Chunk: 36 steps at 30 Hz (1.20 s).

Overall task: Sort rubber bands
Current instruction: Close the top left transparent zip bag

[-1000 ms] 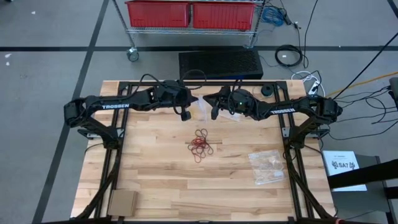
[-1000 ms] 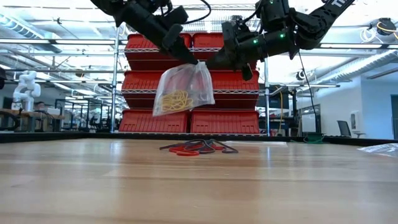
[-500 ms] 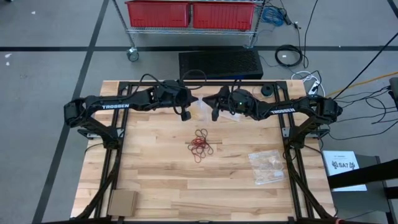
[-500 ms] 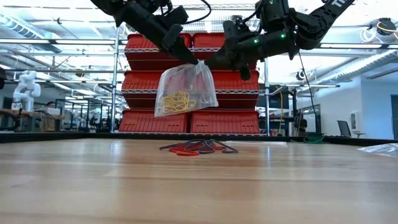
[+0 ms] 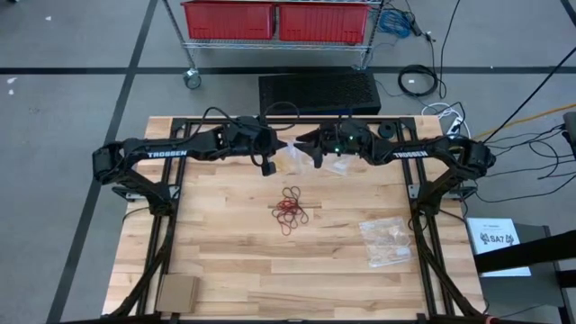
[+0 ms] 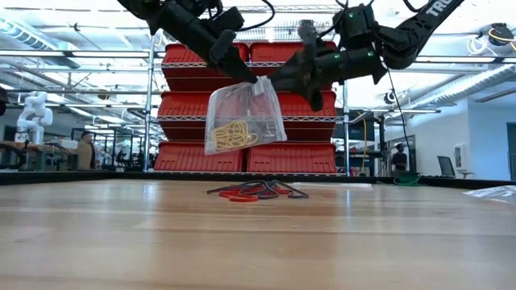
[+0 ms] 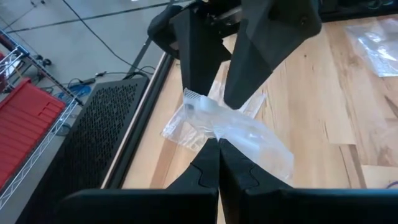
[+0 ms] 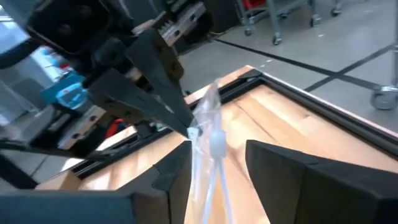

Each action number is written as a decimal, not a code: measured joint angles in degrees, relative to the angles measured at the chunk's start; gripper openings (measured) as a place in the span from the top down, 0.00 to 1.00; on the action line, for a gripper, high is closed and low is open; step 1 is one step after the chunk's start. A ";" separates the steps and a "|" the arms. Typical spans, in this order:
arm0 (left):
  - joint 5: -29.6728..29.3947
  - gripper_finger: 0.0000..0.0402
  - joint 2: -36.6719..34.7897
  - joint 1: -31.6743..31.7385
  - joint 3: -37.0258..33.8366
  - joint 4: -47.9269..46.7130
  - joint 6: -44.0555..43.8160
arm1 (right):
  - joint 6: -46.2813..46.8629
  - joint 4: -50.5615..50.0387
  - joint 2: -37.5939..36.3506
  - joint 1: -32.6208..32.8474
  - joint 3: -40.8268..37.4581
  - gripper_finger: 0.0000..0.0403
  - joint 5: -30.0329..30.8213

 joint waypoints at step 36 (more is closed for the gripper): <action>-0.07 0.66 -0.02 0.52 0.00 0.39 -0.25 | -7.23 -3.24 -2.68 0.05 0.02 1.00 -2.72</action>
